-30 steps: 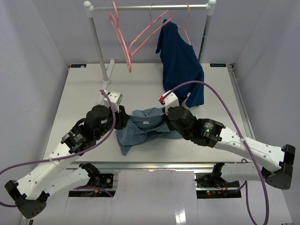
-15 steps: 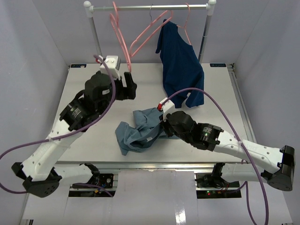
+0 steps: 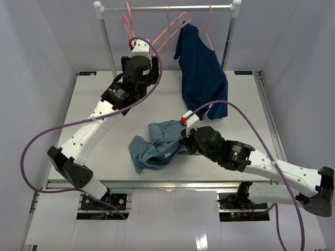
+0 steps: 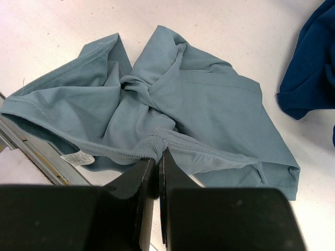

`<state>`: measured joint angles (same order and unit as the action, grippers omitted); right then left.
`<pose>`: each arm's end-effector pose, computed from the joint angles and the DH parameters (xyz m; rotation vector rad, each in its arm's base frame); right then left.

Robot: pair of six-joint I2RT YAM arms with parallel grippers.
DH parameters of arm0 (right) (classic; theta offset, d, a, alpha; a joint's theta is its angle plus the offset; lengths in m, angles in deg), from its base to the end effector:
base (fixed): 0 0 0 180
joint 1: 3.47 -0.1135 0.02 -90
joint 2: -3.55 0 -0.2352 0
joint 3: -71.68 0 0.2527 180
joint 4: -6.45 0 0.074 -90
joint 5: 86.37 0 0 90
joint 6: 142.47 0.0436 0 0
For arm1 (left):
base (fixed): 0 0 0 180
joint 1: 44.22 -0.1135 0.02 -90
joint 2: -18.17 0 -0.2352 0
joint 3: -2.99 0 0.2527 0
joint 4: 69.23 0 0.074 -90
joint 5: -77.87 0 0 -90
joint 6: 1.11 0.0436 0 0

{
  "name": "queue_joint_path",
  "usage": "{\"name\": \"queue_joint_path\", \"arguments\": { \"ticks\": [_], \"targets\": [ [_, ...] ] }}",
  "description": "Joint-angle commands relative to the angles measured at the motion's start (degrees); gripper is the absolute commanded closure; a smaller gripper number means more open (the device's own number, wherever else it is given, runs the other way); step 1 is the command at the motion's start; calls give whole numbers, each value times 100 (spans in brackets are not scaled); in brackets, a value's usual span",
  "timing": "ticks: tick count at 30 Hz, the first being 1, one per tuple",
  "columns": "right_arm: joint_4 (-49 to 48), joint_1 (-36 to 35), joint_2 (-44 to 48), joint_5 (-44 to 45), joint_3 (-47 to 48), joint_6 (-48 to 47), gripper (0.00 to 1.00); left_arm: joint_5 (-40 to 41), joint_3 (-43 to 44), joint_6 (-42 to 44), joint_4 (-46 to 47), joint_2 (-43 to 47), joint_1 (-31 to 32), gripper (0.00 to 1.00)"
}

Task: Place the t-shirt on the hanger
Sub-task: Pick up the hanger from the clothesline.

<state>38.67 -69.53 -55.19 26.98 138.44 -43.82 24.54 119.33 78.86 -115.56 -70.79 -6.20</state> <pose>0.1181 0.2235 0.3031 -0.7139 1.8510 0.4489 0.2864 -0.1909 0.4295 0.0219 1.8342 0.0214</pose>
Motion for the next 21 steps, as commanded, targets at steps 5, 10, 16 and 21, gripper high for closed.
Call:
{"name": "queue_joint_path", "arguments": {
  "ticks": [5,10,16,21],
  "targets": [
    [-352,6,332,49,-139,-23,92,-4,-101,330,614,-391,-512,24],
    [-397,6,381,82,-197,-29,92,72,-206,239,643,-332,-828,29],
    [-406,6,293,83,-205,-29,92,-276,-56,373,844,-395,-1156,32],
    [-415,-1,300,116,-216,-37,92,-539,262,848,957,-617,-1209,42]
  ]
}}
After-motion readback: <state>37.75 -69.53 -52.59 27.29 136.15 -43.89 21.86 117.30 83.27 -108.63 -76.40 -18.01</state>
